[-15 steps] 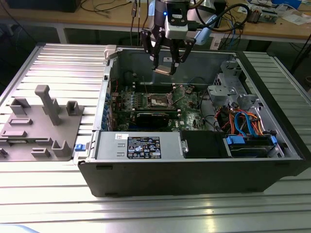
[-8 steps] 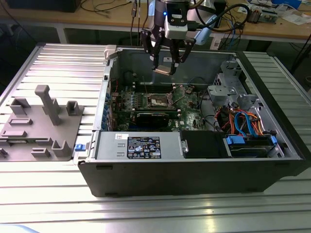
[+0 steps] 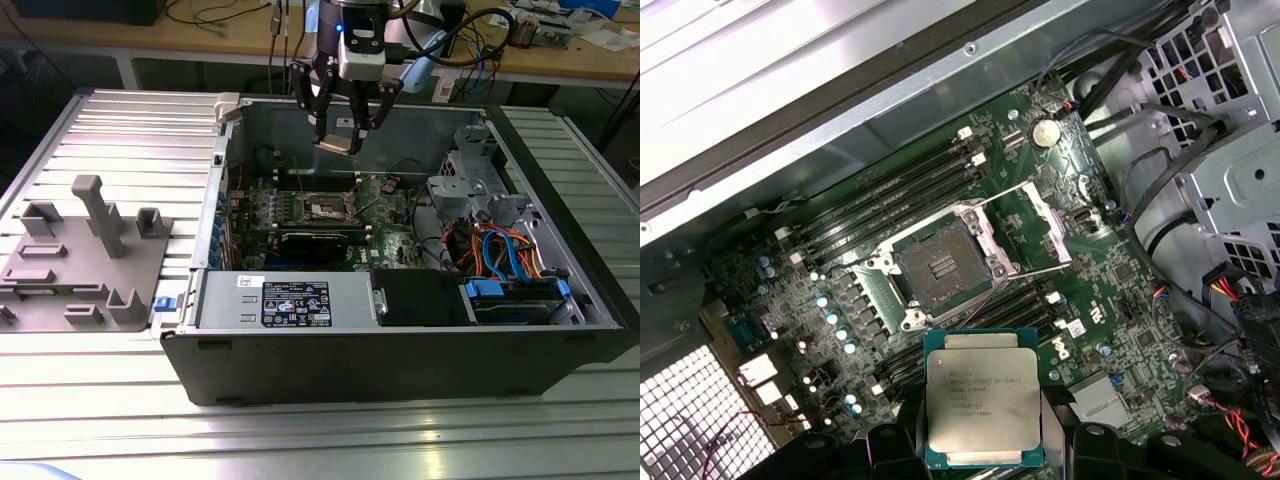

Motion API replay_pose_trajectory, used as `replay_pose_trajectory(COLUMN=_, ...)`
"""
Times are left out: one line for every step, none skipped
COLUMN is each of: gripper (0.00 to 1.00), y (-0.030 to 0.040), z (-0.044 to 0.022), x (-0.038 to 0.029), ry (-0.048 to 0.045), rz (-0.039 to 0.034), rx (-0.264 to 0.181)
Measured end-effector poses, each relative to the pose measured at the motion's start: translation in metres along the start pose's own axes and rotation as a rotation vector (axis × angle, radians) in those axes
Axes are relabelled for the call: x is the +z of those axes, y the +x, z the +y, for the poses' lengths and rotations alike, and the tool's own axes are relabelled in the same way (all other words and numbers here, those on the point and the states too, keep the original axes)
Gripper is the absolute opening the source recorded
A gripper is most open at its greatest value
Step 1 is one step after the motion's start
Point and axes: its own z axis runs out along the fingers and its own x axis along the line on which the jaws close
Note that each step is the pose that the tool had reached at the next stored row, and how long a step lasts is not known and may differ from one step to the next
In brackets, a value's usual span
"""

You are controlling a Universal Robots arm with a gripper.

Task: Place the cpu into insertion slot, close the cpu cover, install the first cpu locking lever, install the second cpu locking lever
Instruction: 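Place the cpu into insertion slot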

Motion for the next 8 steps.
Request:
replay_pose_trajectory(gripper=0.54, y=0.0000, z=0.0000, x=0.0000, ry=0.0001, rz=0.0001, rx=0.001)
replay_pose_trajectory(gripper=0.54, y=0.0000, z=0.0000, x=0.0000, ry=0.0001, rz=0.0002, rx=0.002)
replay_pose_trajectory(gripper=0.54, y=0.0000, z=0.0000, x=0.0000, ry=0.0002, rz=0.0003, rx=0.003)
replay_pose_trajectory(gripper=0.54, y=0.0000, z=0.0000, x=0.0000, ry=0.0002, rz=0.0004, rx=0.003)
replay_pose_trajectory(gripper=0.54, y=0.0000, z=0.0000, x=0.0001, ry=0.0002, rz=0.0005, rx=0.004)
replay_pose_trajectory(gripper=0.54, y=0.0000, z=0.0000, x=0.0001, ry=0.0002, rz=0.0006, rx=0.005)
replay_pose_trajectory(gripper=0.54, y=0.0000, z=0.0000, x=0.0001, ry=0.0003, rz=0.0008, rx=0.007)
replay_pose_trajectory(gripper=0.54, y=0.0000, z=0.0000, x=0.0001, ry=0.0004, rz=0.0010, rx=0.008)
